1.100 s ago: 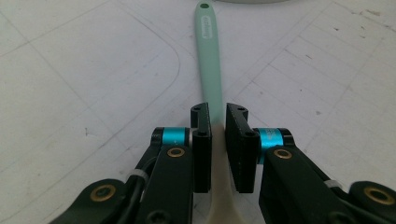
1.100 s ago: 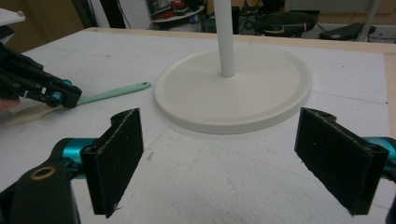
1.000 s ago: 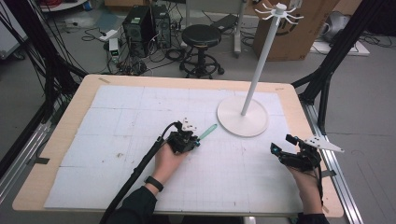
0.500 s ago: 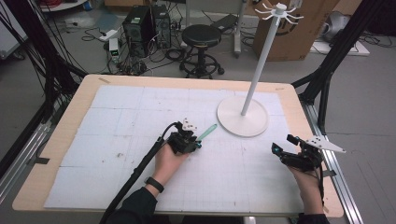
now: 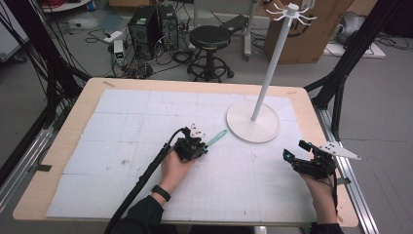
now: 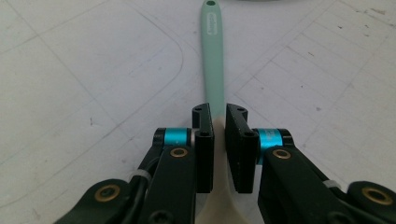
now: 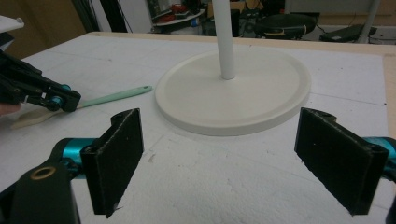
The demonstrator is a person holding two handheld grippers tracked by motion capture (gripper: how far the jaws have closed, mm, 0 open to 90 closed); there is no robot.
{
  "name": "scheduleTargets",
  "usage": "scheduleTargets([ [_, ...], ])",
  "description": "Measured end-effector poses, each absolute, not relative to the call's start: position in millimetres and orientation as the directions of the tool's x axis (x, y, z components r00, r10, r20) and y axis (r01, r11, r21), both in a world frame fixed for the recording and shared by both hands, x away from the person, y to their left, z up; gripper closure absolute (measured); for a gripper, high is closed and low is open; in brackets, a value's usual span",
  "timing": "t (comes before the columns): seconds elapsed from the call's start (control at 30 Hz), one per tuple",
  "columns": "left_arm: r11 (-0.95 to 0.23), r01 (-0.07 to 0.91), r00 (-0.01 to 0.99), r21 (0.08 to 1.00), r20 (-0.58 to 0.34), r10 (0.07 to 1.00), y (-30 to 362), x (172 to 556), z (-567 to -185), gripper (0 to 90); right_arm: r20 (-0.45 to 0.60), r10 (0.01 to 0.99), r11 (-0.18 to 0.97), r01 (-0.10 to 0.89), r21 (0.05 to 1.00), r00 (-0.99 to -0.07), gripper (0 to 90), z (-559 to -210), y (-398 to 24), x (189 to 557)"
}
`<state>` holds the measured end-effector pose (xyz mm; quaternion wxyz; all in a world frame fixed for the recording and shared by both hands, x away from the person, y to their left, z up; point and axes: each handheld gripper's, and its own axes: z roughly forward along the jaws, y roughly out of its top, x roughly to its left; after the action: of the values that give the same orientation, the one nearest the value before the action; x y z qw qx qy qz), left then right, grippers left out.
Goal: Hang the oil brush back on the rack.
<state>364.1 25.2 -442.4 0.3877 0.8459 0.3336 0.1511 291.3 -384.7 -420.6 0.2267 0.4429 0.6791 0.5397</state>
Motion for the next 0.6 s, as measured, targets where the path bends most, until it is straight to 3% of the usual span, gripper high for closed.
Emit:
scheduleTargets([
  [0.6,-0.289,0.397,0.750,0.871,-0.127,0.649,50.2,366.4,-403.0,82.4,0.165,0.847,0.032,0.358,0.933,-0.505,15.1,-421.2,-384.0,292.7],
])
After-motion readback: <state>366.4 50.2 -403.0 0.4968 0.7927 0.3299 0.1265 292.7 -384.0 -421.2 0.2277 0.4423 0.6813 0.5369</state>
